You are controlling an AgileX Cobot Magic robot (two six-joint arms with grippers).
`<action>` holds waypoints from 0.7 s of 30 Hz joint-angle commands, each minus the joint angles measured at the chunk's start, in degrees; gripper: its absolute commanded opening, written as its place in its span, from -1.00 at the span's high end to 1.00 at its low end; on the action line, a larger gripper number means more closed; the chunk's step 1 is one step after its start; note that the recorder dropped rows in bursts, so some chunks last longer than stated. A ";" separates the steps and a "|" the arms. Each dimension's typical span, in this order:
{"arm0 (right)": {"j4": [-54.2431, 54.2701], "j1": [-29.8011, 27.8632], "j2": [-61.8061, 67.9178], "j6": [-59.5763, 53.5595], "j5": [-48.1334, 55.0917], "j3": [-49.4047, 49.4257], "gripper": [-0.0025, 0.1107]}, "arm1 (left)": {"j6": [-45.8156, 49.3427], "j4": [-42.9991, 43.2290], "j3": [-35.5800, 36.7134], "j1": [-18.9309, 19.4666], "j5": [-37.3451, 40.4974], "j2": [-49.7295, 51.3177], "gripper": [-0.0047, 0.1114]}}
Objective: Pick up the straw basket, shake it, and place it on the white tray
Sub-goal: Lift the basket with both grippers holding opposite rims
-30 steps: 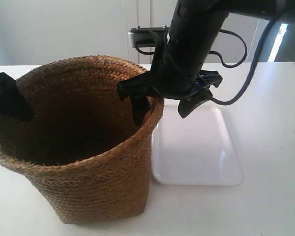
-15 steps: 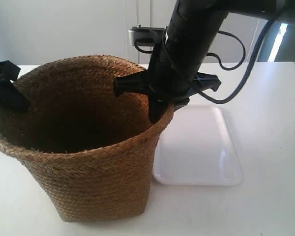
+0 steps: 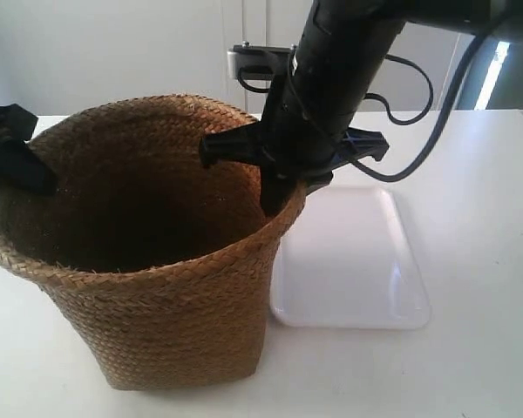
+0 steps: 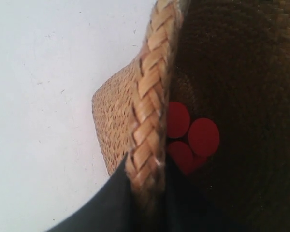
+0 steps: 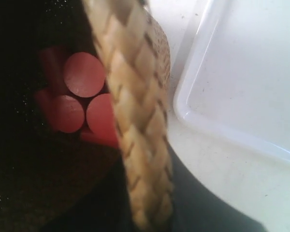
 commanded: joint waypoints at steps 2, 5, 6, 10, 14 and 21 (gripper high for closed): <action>-3.22 0.09 -0.70 -3.49 -4.00 0.22 0.96 | 3.22 -1.93 -0.09 -0.20 -0.69 -0.34 0.92; -4.33 0.09 -3.77 -6.96 -5.35 0.22 0.96 | 4.07 -2.56 -0.09 -0.20 -2.35 -2.27 0.92; -4.33 0.09 -5.08 -8.55 -5.36 0.22 0.96 | 5.22 -2.80 -0.09 -0.20 -2.92 -3.56 0.92; -6.06 0.09 -11.36 -11.19 -7.49 0.22 0.96 | 6.97 -4.20 -0.09 -0.20 -8.67 -9.64 0.92; -6.27 0.09 -13.21 -11.19 -19.28 8.41 0.96 | 8.06 -7.70 -0.09 -0.20 -12.55 -10.24 0.92; -8.47 0.09 -16.97 -11.34 -32.99 18.23 0.96 | 16.89 -11.49 -0.09 -0.24 -15.85 -8.43 0.92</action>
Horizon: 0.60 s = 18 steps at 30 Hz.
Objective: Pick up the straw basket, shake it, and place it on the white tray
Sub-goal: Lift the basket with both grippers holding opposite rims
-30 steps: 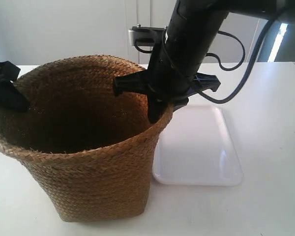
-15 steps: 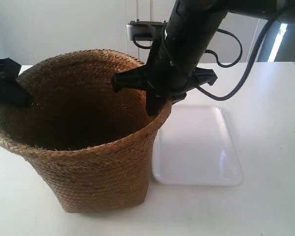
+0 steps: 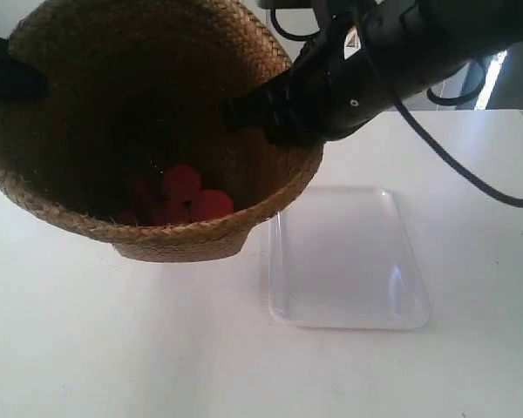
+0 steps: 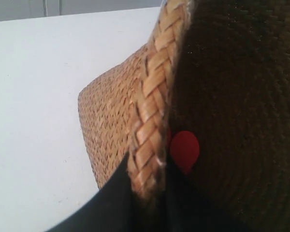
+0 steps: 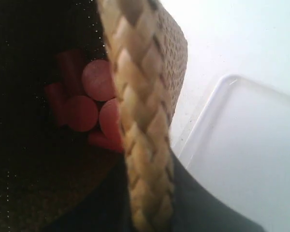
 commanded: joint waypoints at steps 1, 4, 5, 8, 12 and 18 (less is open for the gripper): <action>-2.27 0.09 -1.46 -2.82 -1.88 0.61 0.96 | 3.21 -2.71 -0.28 -0.25 -2.28 0.99 0.92; -2.27 0.09 -2.33 1.20 -1.22 0.61 0.96 | 5.95 -0.72 -0.20 -4.56 -2.31 4.02 0.92; -2.27 0.09 -2.43 2.09 -1.23 0.61 0.96 | 5.46 -0.42 -0.20 -5.74 -3.34 4.66 0.92; -5.11 0.09 -2.61 5.78 -1.20 0.61 0.96 | 5.47 -0.64 -0.20 -8.05 -7.23 4.64 0.92; -8.64 0.09 -2.77 11.84 -0.93 0.61 0.96 | 5.72 -0.45 -0.20 -8.30 -7.09 4.52 0.92; -7.81 0.09 -2.77 11.82 -1.48 0.61 0.96 | 3.05 -0.49 -0.20 -8.30 -6.63 5.31 0.92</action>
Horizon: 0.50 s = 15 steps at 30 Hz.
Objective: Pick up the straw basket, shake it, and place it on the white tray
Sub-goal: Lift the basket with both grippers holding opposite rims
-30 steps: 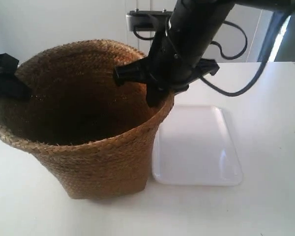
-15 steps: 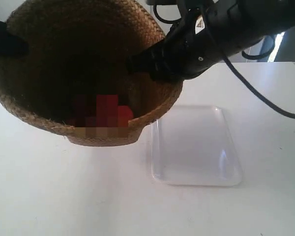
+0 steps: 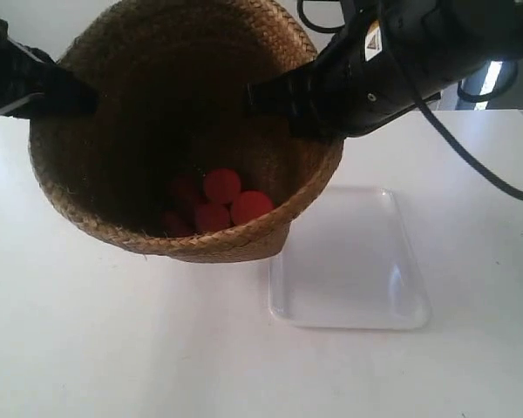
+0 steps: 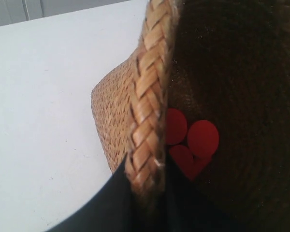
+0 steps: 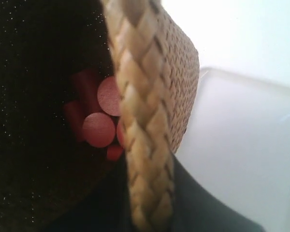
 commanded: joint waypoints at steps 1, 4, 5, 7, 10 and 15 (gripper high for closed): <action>-0.67 0.09 -0.95 -0.62 -2.78 -0.12 0.96 | -1.28 -0.64 -0.20 -0.49 -0.66 -0.10 0.92; -1.29 0.09 0.20 -2.40 -1.78 -0.12 0.96 | -1.28 0.43 -0.20 -0.27 -1.09 -0.22 0.92; -1.74 0.09 0.49 -2.41 -1.49 -0.12 0.96 | -1.28 1.13 -0.20 -0.27 -0.67 -0.22 0.92; -2.54 0.09 0.79 -2.41 -1.61 -0.12 0.96 | -2.13 1.96 -0.20 -0.27 -0.44 -0.22 0.92; -2.54 0.09 1.17 -2.41 -2.72 -0.12 0.96 | -4.32 2.63 -0.20 -0.27 -2.48 -0.22 0.92; -2.54 0.09 2.88 -3.52 -2.37 -0.12 0.96 | -5.59 5.37 -0.20 -0.27 -2.47 -0.22 0.92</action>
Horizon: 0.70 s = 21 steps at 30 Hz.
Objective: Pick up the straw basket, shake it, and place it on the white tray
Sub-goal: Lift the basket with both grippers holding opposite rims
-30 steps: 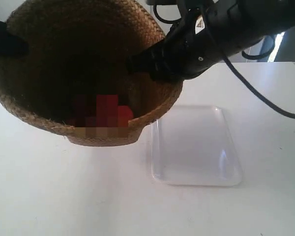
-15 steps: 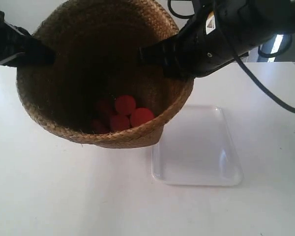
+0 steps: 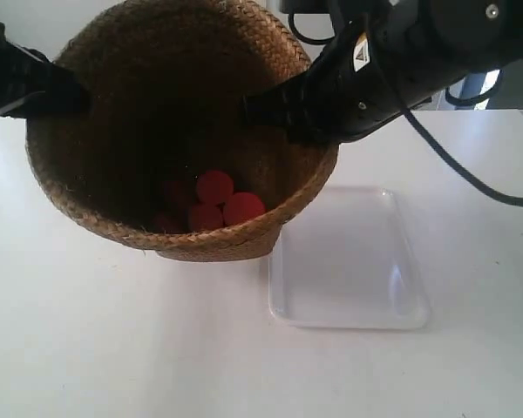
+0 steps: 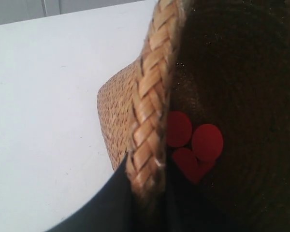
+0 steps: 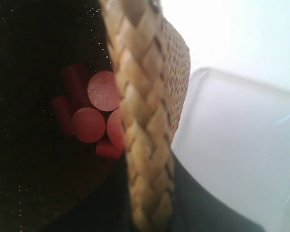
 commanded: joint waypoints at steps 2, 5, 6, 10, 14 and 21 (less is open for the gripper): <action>-1.29 0.09 1.96 -2.33 -1.78 -0.12 0.96 | -1.16 1.29 -0.20 -0.27 0.80 -0.37 0.92; -1.29 0.09 1.90 -2.58 -1.75 -0.25 0.96 | -0.32 1.47 -0.20 -0.27 1.57 -0.37 0.92; -1.12 0.09 0.98 -3.52 -1.08 -0.74 0.96 | 0.26 2.57 -0.50 -0.27 2.17 -0.86 0.92; 1.04 0.61 -9.66 -7.64 1.71 -4.09 0.96 | -2.86 4.85 -5.93 -0.27 9.28 -6.40 0.92; 0.84 1.31 -9.13 -6.89 -12.92 6.80 0.96 | 1.94 4.33 -0.48 -1.57 -1.68 -6.34 0.92; 0.04 0.71 -8.14 -4.08 -9.95 5.88 0.96 | -2.45 4.72 -0.04 -0.17 1.50 -5.70 0.92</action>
